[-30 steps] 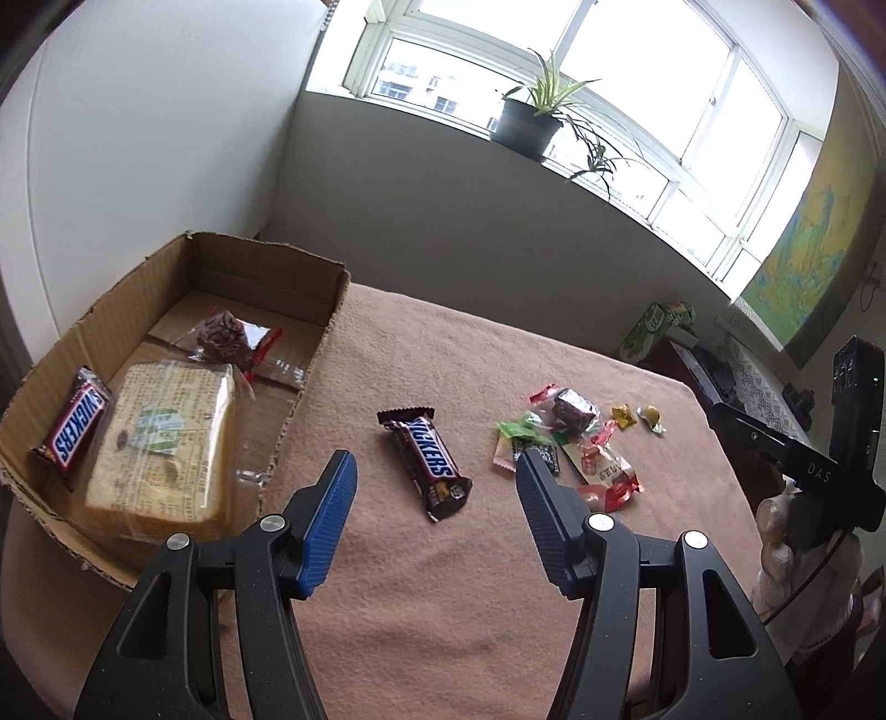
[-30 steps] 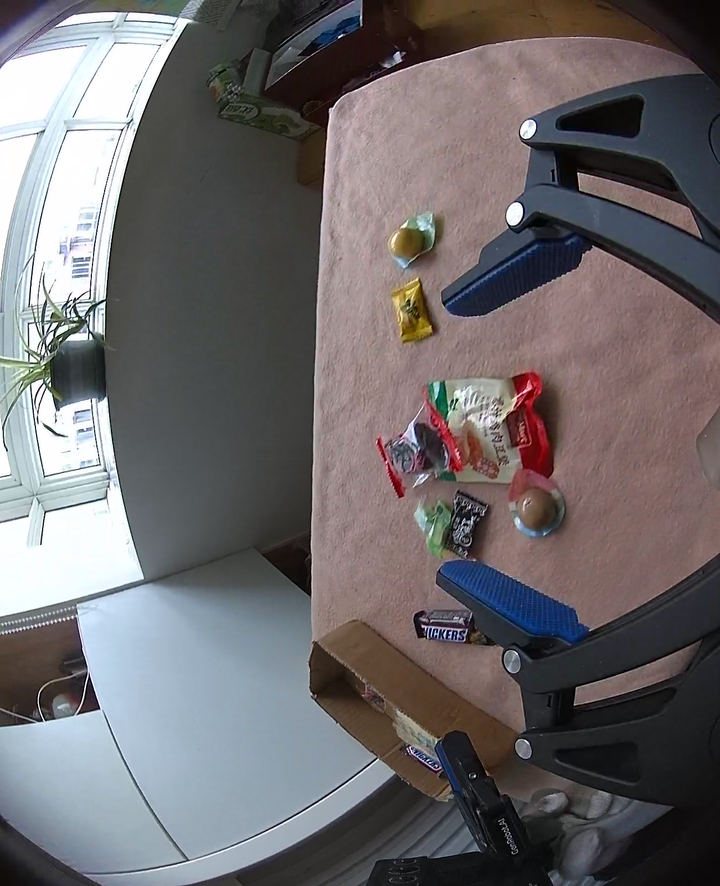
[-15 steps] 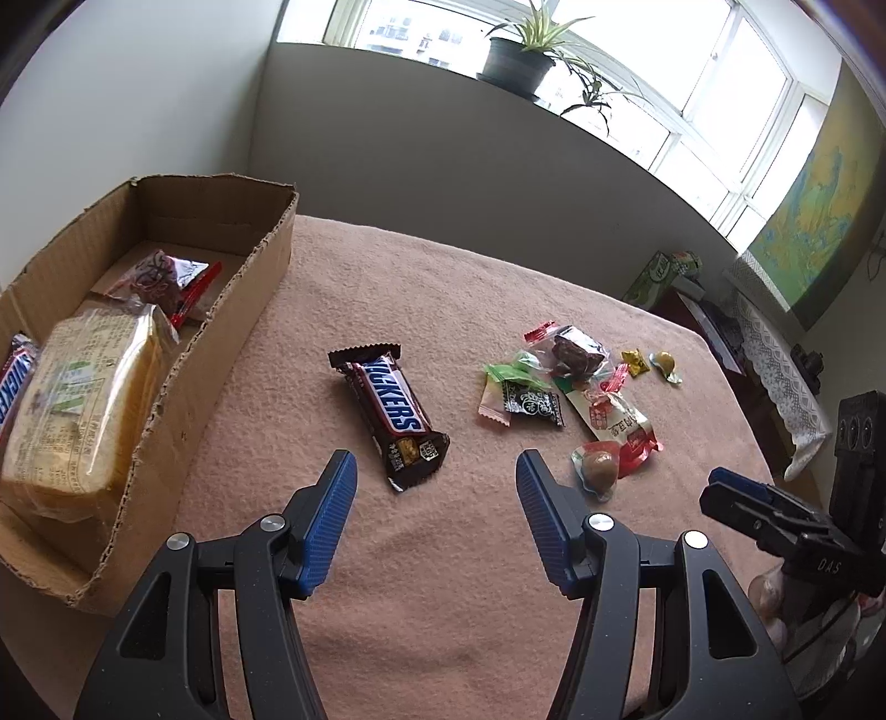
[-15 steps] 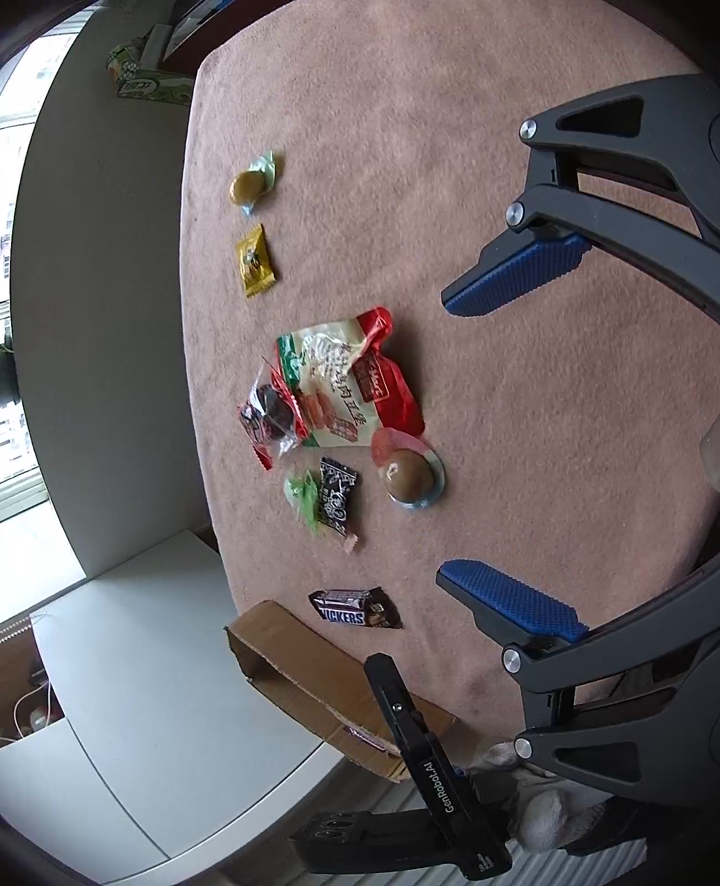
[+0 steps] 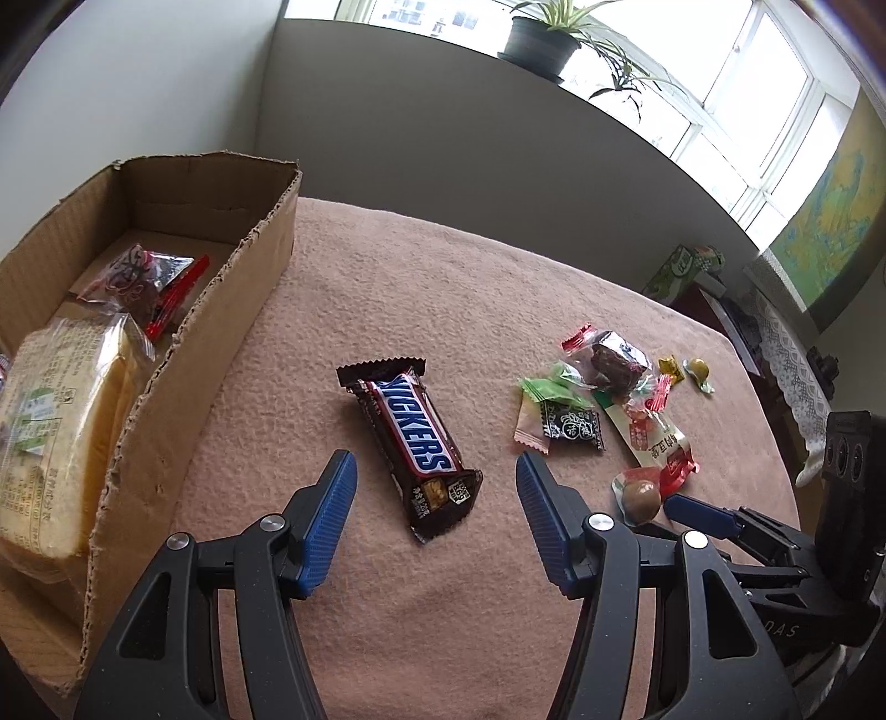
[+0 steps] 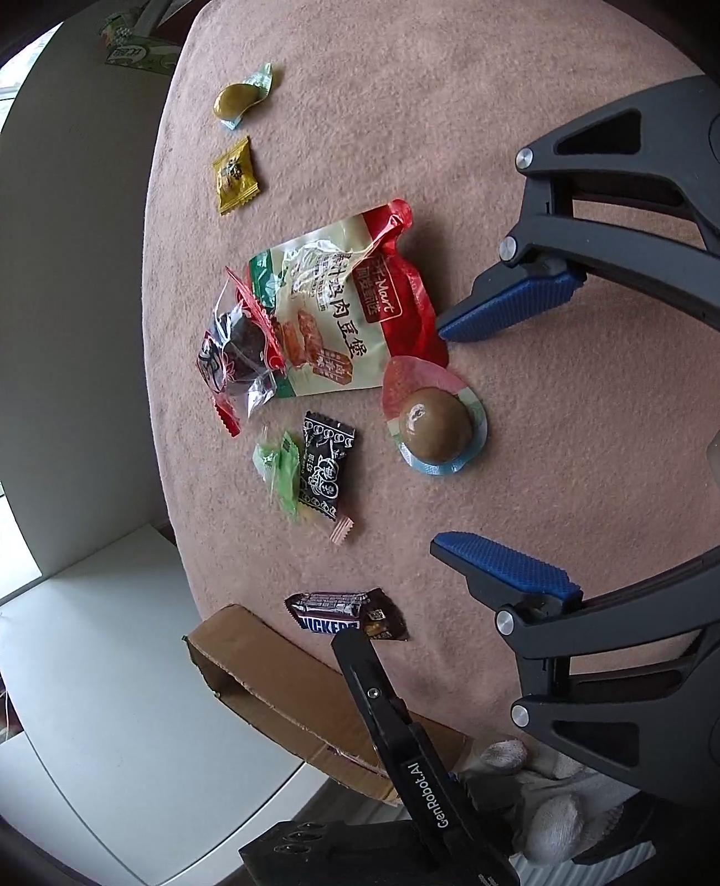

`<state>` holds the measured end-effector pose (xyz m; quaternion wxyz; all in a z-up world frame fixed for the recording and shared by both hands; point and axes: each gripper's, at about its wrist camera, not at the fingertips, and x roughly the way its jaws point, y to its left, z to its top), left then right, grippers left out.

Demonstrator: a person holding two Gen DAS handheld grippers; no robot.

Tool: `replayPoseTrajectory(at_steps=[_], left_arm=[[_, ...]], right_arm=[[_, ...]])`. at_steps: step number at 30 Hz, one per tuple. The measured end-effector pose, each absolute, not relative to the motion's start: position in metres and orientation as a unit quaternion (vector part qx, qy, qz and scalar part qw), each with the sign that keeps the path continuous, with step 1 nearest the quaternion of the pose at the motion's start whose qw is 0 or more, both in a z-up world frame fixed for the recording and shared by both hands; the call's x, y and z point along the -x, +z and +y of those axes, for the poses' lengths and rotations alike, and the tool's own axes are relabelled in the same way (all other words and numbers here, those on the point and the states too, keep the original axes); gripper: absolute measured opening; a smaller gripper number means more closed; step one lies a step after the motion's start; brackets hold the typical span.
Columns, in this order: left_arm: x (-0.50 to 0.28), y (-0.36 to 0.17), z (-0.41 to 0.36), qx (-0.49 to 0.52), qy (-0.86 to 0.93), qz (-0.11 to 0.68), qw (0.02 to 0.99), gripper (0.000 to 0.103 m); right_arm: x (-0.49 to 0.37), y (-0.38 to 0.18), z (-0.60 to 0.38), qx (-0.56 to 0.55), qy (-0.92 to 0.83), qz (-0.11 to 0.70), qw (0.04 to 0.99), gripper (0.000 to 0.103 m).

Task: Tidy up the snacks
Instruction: 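Return both tools to the table toward another Snickers bar and the braised egg, then grasp the Snickers bar with the left tool while the right tool grasps the braised egg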

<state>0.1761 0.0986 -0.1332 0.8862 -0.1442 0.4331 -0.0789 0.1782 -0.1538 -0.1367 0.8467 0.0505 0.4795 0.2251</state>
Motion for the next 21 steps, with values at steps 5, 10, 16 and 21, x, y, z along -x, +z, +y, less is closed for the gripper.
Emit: replayPoseTrajectory(at_steps=[5, 10, 16, 21], left_arm=[[-0.186, -0.138, 0.101, 0.146, -0.071, 0.436, 0.885, 0.059], [-0.193, -0.145, 0.098, 0.135, -0.062, 0.441, 0.885, 0.058], [-0.197, -0.149, 0.097, 0.123, -0.055, 0.442, 0.887, 0.048], [-0.199, -0.149, 0.097, 0.121, -0.056, 0.44, 0.888, 0.036]], right_arm=[[-0.185, -0.139, -0.144, -0.027, 0.217, 0.475, 0.853, 0.066], [-0.185, -0.141, -0.131, 0.017, 0.211, 0.464, 0.86, 0.058], [-0.179, -0.142, -0.121, 0.075, 0.204, 0.447, 0.868, 0.046], [-0.175, -0.141, -0.126, 0.067, 0.211, 0.444, 0.868, 0.043]])
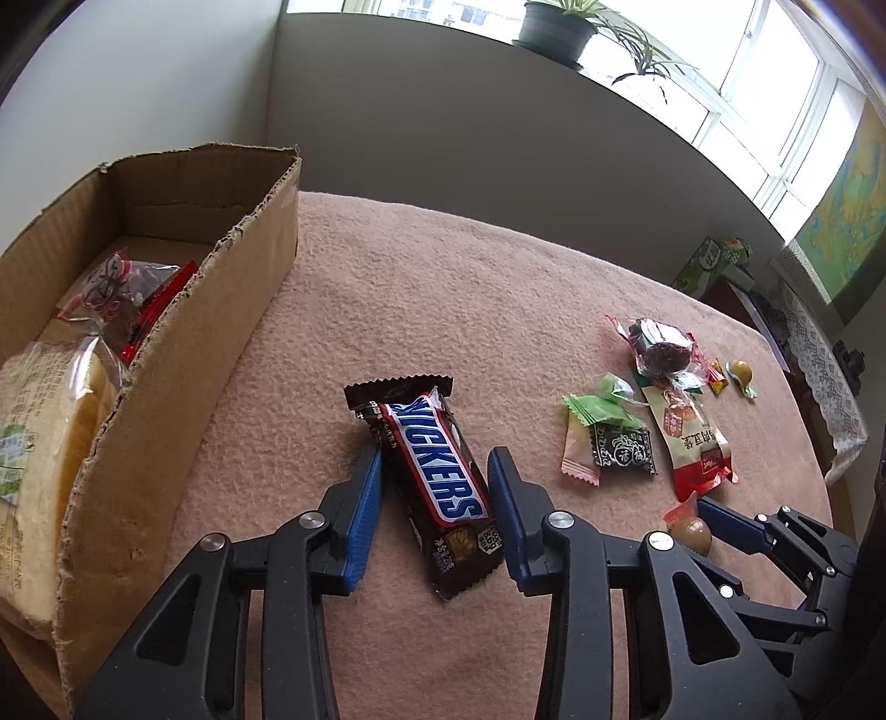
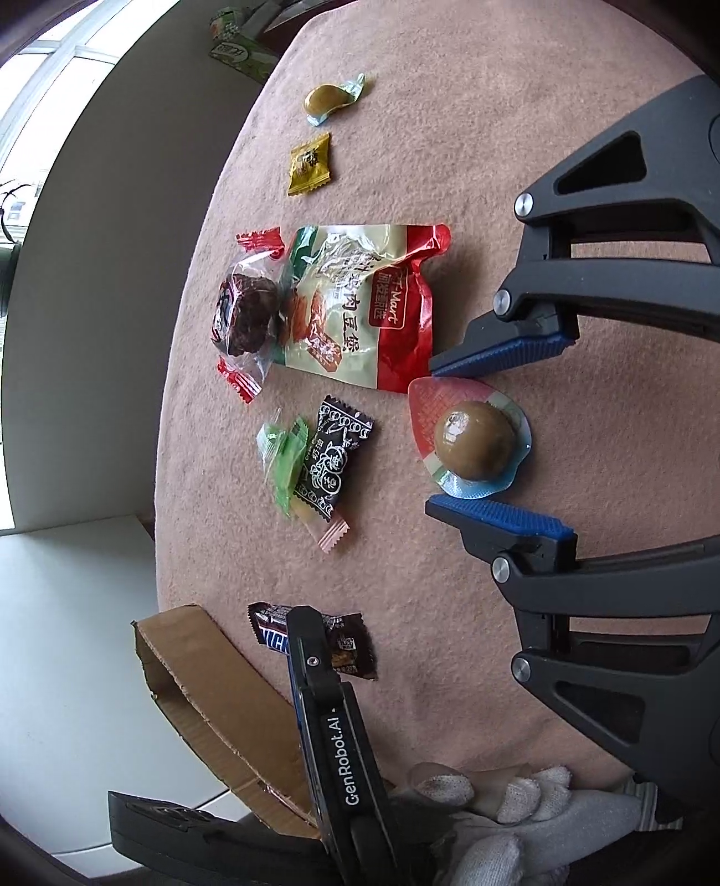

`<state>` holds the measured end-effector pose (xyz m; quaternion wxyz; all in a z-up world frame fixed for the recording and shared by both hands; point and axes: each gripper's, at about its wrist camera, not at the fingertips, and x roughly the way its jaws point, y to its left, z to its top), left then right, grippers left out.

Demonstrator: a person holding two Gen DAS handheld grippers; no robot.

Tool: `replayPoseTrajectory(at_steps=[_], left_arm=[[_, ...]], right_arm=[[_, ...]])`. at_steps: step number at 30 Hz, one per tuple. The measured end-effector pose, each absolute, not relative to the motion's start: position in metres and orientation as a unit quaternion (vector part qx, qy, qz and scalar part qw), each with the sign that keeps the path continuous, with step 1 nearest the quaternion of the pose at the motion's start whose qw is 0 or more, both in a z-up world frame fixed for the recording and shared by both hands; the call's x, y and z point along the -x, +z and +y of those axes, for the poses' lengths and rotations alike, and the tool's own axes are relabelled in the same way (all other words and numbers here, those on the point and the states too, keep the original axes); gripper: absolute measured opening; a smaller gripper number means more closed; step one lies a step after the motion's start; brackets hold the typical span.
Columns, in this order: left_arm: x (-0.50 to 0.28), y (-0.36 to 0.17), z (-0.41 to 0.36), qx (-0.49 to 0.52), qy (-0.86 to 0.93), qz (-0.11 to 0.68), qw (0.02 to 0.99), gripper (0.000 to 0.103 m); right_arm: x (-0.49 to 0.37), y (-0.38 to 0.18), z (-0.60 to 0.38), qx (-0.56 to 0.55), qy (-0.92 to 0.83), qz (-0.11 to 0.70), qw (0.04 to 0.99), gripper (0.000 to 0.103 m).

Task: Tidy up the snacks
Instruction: 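Grasp the Snickers bar with the left tool while the right tool grasps the braised egg, then place the Snickers bar with the left tool while the right tool drops the egg into the box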

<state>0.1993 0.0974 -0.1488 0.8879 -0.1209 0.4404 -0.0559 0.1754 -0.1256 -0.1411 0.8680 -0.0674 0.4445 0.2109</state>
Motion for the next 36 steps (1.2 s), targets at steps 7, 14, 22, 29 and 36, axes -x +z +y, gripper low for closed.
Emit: replayPoseTrajectory(at_steps=[7, 14, 22, 29, 36], left_arm=[[-0.192, -0.147, 0.096, 0.12, -0.067, 0.441, 0.887, 0.031], [-0.186, -0.146, 0.094, 0.114, -0.071, 0.441, 0.887, 0.031], [-0.178, -0.142, 0.091, 0.121, -0.076, 0.436, 0.889, 0.031], [-0.166, -0.134, 0.095, 0.132, -0.082, 0.426, 0.891, 0.031], [-0.151, -0.117, 0.1, 0.142, -0.085, 0.404, 0.9, 0.031]], right_arm=[[-0.165, -0.137, -0.132, 0.055, 0.216, 0.439, 0.871, 0.035], [-0.169, -0.14, -0.125, 0.077, 0.215, 0.444, 0.866, 0.043], [-0.162, -0.132, -0.137, 0.049, 0.221, 0.433, 0.872, 0.027], [-0.154, -0.125, -0.142, 0.038, 0.221, 0.426, 0.877, 0.027], [-0.144, -0.092, -0.136, 0.031, 0.242, 0.396, 0.886, 0.027]])
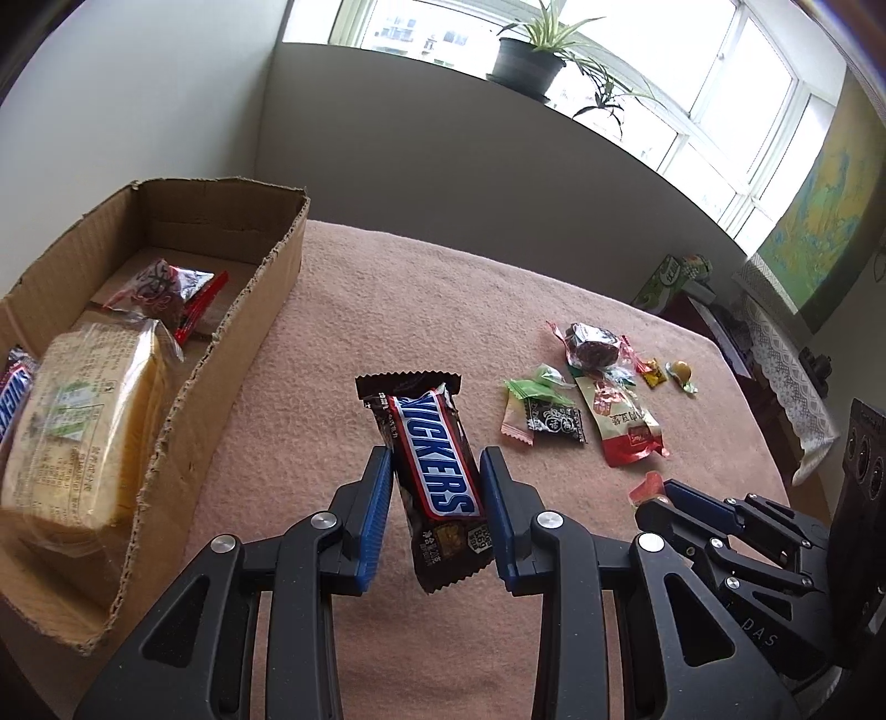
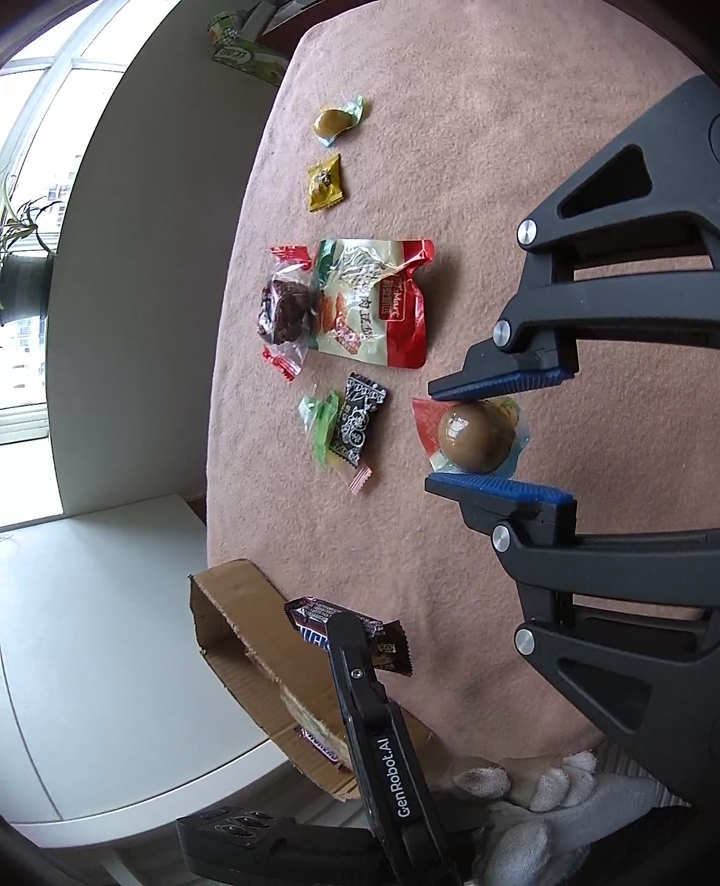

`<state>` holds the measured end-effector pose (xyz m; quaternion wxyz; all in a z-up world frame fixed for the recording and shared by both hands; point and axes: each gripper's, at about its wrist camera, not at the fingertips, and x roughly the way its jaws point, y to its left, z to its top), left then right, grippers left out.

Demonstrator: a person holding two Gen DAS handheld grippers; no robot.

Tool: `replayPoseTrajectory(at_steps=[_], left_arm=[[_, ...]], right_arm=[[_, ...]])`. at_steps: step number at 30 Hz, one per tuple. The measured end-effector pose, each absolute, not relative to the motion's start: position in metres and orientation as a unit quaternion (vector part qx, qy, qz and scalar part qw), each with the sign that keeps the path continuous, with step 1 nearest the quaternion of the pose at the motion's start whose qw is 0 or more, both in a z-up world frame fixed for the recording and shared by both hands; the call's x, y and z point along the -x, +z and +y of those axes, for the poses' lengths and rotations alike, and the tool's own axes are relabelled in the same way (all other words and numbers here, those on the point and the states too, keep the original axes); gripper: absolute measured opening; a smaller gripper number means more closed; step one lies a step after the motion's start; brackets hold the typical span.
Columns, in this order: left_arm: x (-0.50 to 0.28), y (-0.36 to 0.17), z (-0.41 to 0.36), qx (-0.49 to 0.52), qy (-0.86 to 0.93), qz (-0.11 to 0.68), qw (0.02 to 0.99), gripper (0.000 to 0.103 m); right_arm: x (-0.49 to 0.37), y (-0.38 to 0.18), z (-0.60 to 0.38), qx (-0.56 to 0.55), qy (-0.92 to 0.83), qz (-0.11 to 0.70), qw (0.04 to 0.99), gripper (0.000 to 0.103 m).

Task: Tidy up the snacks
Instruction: 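Place the Snickers bar with the left tool while the right tool drops the egg into the box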

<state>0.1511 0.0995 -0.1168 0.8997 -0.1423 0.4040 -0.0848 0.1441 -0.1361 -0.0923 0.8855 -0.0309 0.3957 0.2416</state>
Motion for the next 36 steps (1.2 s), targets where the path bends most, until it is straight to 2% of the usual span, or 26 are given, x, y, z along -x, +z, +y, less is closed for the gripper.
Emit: replayPoseTrajectory(at_steps=[17, 28, 36], left_arm=[[-0.132, -0.066, 0.173, 0.16, -0.034, 0.335, 0.928, 0.031], [-0.137, -0.073, 0.233, 0.179, 0.029, 0.33, 0.926, 0.031], [-0.143, -0.081, 0.246, 0.194, 0.046, 0.339, 0.92, 0.031]], right_arm=[[-0.178, -0.011, -0.031, 0.034, 0.334, 0.327, 0.883, 0.027], [-0.21, -0.018, 0.064, 0.056, 0.377, 0.336, 0.861, 0.028], [-0.227, -0.038, 0.097, 0.07, 0.384, 0.357, 0.849, 0.03]])
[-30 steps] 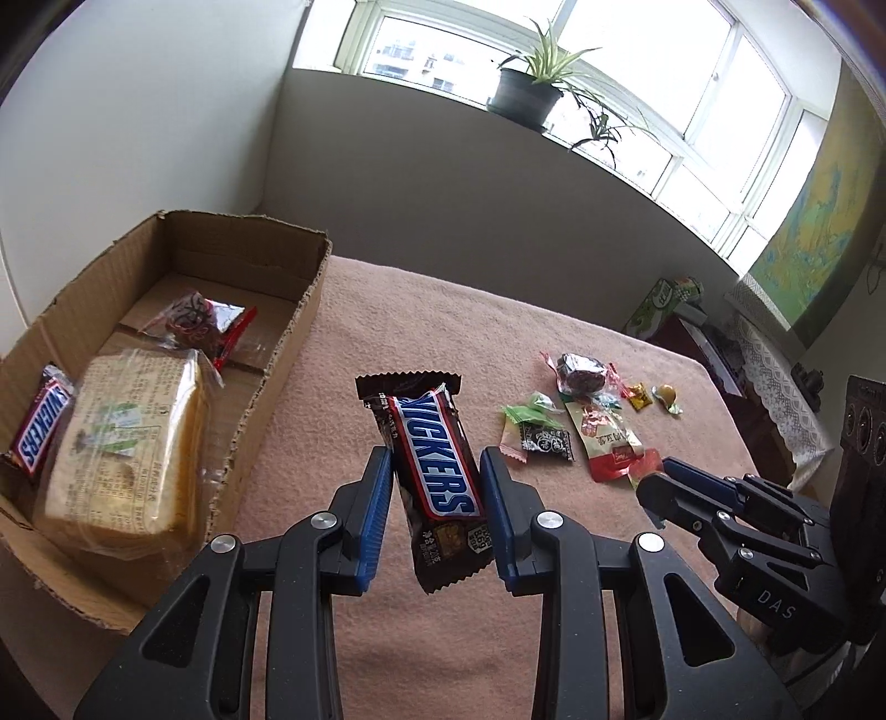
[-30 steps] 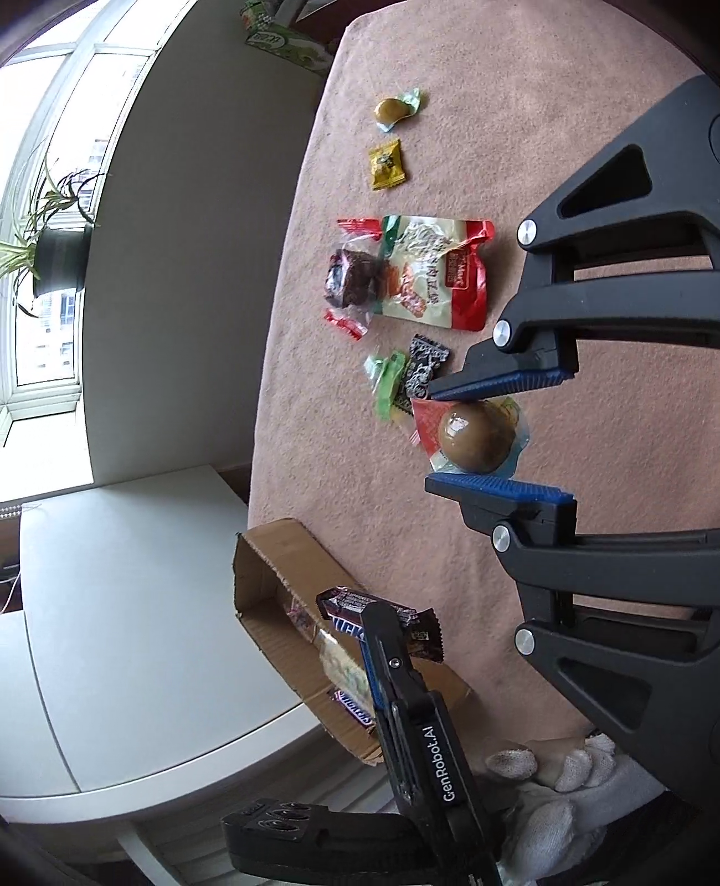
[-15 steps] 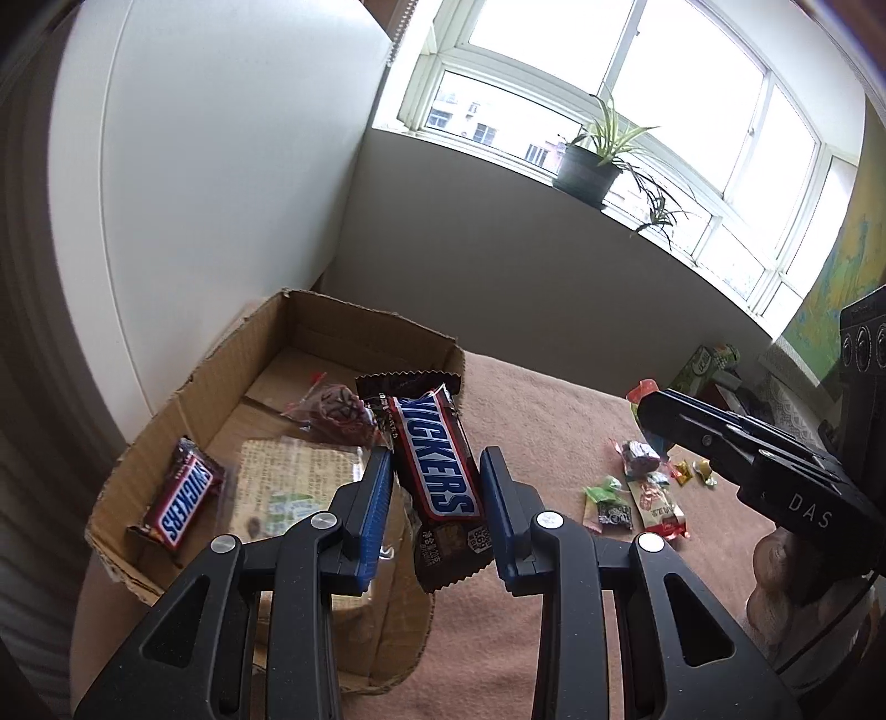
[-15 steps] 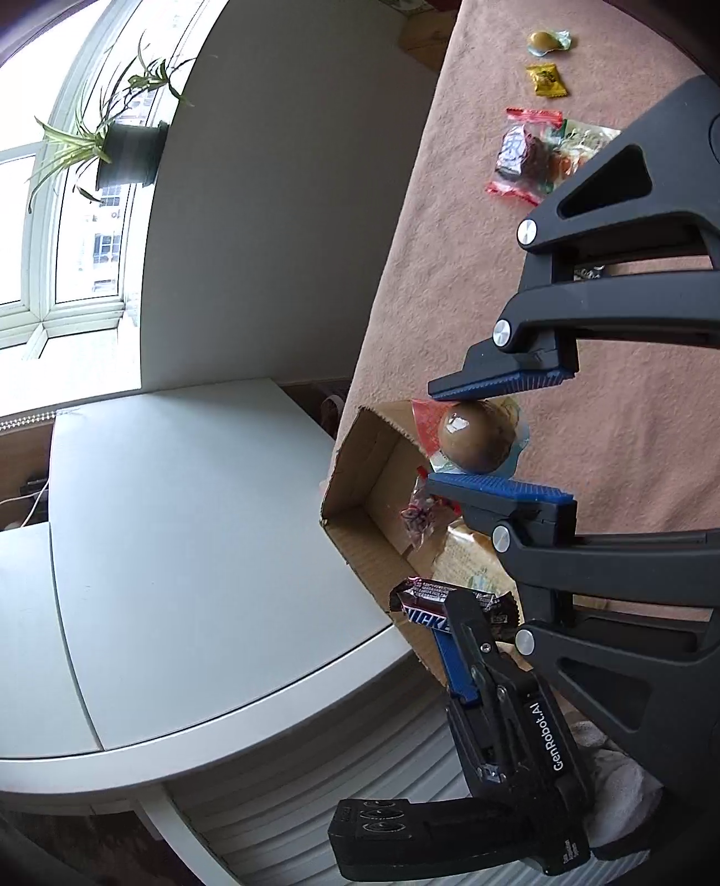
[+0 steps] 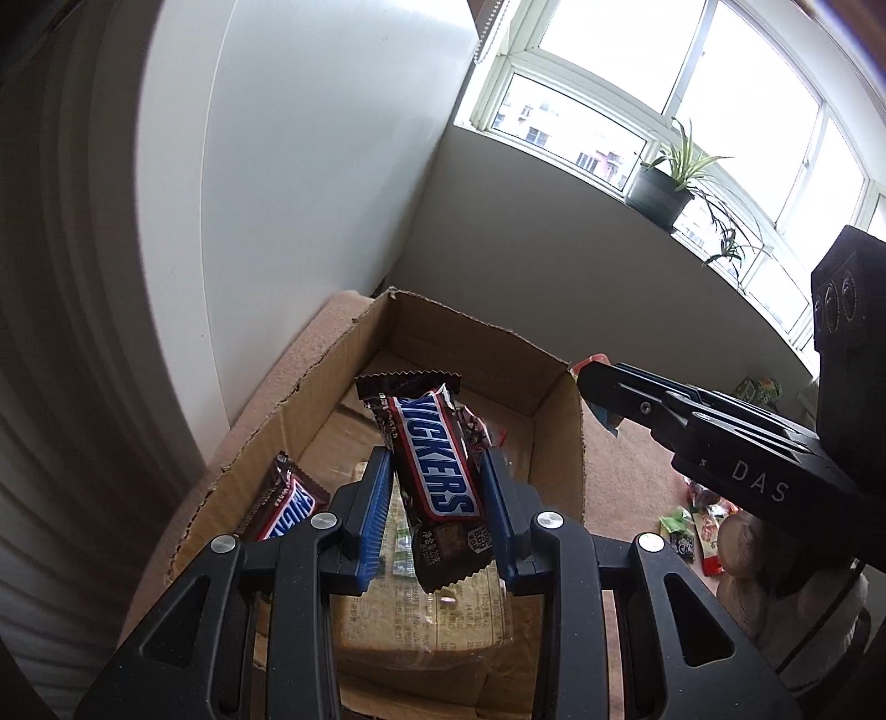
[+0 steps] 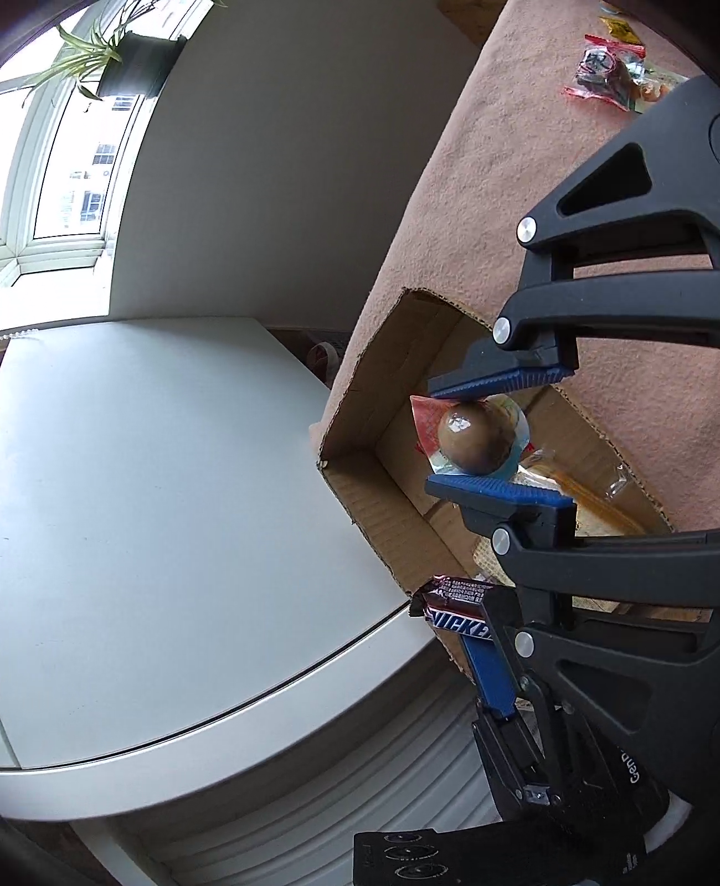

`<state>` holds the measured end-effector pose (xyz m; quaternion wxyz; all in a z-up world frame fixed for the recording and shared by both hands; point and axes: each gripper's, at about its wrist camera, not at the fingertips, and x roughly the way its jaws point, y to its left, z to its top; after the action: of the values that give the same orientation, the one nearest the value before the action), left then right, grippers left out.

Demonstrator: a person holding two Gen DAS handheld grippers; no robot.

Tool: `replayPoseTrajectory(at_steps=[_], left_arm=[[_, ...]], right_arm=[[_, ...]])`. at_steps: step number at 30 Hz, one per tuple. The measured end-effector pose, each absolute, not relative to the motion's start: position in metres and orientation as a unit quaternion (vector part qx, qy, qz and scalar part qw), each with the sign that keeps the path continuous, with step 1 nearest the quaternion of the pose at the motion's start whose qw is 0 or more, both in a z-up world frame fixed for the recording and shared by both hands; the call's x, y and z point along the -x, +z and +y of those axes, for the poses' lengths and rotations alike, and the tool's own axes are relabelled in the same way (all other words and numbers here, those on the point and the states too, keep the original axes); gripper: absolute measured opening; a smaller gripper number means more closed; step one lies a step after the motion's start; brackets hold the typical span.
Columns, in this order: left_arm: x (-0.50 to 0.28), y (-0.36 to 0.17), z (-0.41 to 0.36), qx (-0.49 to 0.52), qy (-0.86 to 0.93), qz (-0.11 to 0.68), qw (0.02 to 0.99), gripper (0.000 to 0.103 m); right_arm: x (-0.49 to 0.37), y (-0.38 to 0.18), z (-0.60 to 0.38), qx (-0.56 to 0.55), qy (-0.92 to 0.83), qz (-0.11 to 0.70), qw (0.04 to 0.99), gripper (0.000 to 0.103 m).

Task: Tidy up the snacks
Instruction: 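Place the Snickers bar with the left tool while the right tool drops the egg into the box, then withdraw both tools from the box toward the green candy and the second braised egg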

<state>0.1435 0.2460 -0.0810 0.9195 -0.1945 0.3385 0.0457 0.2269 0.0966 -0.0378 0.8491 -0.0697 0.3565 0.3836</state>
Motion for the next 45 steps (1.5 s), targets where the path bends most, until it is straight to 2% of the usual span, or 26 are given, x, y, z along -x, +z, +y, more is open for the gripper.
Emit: replayPoseTrajectory(at_steps=[2, 4, 6, 7, 8, 9, 10, 11, 12, 26, 45], left_arm=[[-0.145, -0.082, 0.246, 0.197, 0.046, 0.34, 0.918, 0.031], [-0.142, -0.082, 0.249, 0.196, 0.045, 0.341, 0.918, 0.031], [-0.143, -0.081, 0.248, 0.195, 0.045, 0.343, 0.918, 0.031], [-0.142, -0.08, 0.248, 0.196, 0.046, 0.343, 0.918, 0.032], [-0.142, -0.08, 0.248, 0.197, 0.049, 0.343, 0.917, 0.038], [-0.14, -0.079, 0.25, 0.2, 0.052, 0.343, 0.917, 0.043], [-0.139, -0.078, 0.251, 0.202, 0.055, 0.339, 0.917, 0.058], [-0.138, -0.077, 0.252, 0.204, 0.058, 0.335, 0.918, 0.063], [-0.138, -0.076, 0.252, 0.204, 0.059, 0.334, 0.918, 0.063], [-0.135, -0.071, 0.222, 0.196, 0.029, 0.331, 0.923, 0.063], [-0.156, -0.083, 0.127, 0.149, -0.074, 0.368, 0.915, 0.063]], right_arm=[[-0.229, -0.041, 0.098, 0.071, 0.384, 0.359, 0.848, 0.033], [-0.229, -0.042, 0.099, 0.074, 0.381, 0.357, 0.85, 0.04], [-0.227, -0.04, 0.098, 0.075, 0.376, 0.349, 0.855, 0.063], [-0.226, -0.038, 0.096, 0.072, 0.373, 0.344, 0.859, 0.07], [-0.224, -0.036, 0.093, 0.068, 0.37, 0.336, 0.863, 0.081], [-0.223, -0.033, 0.09, 0.065, 0.367, 0.329, 0.868, 0.086], [-0.221, -0.03, 0.087, 0.062, 0.364, 0.322, 0.872, 0.092], [-0.22, -0.028, 0.084, 0.059, 0.362, 0.316, 0.875, 0.098], [-0.218, -0.026, 0.081, 0.057, 0.361, 0.311, 0.877, 0.102], [-0.204, -0.018, 0.01, 0.047, 0.324, 0.304, 0.895, 0.102], [-0.221, -0.044, -0.209, -0.001, 0.151, 0.337, 0.929, 0.102]])
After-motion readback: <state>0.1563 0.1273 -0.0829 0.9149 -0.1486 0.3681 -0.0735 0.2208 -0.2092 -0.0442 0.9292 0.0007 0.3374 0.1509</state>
